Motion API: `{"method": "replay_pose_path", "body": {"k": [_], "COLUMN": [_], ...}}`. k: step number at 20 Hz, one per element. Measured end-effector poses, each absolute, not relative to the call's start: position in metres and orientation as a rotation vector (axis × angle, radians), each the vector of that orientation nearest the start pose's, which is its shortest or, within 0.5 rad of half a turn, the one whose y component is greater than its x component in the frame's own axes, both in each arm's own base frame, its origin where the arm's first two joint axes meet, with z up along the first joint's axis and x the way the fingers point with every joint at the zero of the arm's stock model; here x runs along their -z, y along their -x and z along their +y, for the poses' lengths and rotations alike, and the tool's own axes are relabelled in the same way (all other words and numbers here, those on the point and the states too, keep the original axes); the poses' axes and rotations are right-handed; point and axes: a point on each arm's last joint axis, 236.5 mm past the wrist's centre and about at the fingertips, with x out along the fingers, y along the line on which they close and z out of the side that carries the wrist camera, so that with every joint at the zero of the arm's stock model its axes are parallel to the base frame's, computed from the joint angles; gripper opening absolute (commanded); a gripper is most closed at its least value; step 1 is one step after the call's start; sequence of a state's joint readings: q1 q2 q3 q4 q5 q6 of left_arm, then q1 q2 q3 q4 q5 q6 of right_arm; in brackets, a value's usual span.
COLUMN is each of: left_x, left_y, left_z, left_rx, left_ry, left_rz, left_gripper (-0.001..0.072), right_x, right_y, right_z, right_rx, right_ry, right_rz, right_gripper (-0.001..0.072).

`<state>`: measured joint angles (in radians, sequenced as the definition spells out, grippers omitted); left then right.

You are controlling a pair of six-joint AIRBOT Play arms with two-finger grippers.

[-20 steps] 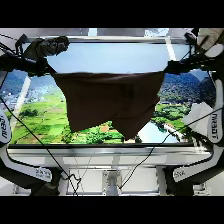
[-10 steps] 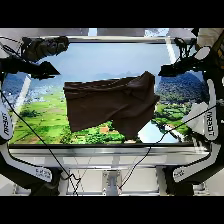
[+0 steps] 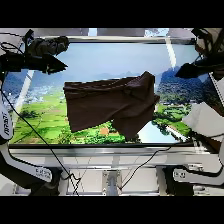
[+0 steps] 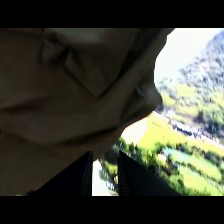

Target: Fold the shirts.

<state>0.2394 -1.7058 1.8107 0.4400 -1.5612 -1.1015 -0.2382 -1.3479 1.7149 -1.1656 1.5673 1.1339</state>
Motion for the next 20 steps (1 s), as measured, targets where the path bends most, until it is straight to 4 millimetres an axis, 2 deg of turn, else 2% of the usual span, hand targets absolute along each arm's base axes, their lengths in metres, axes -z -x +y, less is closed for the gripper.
{"method": "replay_pose_path", "body": {"k": [3,6,7,8,9,11,14,18,20], "left_x": [-0.172,-0.175,-0.177,-0.177,-0.177,-0.178,-0.178,-0.179,-0.179], "left_y": [-0.465,-0.459,-0.459,-0.458,-0.457,-0.457,-0.455,-0.455,-0.455], "left_z": [-0.112,-0.115,-0.116,-0.116,-0.116,-0.117,-0.117,-0.117,-0.117], "left_rx": [0.998,1.033,1.038,1.044,1.048,1.051,1.058,1.059,1.059], "left_ry": [0.566,0.565,0.567,0.567,0.567,0.568,0.568,0.568,0.568], "left_rz": [0.927,0.929,0.926,0.927,0.928,0.928,0.93,0.929,0.93], "left_gripper": [0.0318,0.0319,0.0318,0.0318,0.0319,0.0319,0.0319,0.0319,0.0319], "right_x": [-0.169,-0.14,-0.125,-0.109,-0.089,-0.049,0.003,0.048,0.066], "right_y": [-0.359,-0.322,-0.312,-0.304,-0.298,-0.29,-0.289,-0.298,-0.303], "right_z": [-0.011,-0.012,-0.01,-0.008,-0.006,-0.002,0.012,0.037,0.046], "right_rx": [-0.343,-0.314,-0.313,-0.311,-0.306,-0.281,-0.257,-0.238,-0.226], "right_ry": [-0.022,-0.08,-0.107,-0.134,-0.166,-0.231,-0.359,-0.492,-0.515], "right_rz": [1.127,1.23,1.27,1.305,1.341,1.382,1.367,1.331,1.331], "right_gripper": [0.0195,0.0211,0.0324,0.0402,0.0403,0.0401,0.0395,0.0394,0.0346]}}
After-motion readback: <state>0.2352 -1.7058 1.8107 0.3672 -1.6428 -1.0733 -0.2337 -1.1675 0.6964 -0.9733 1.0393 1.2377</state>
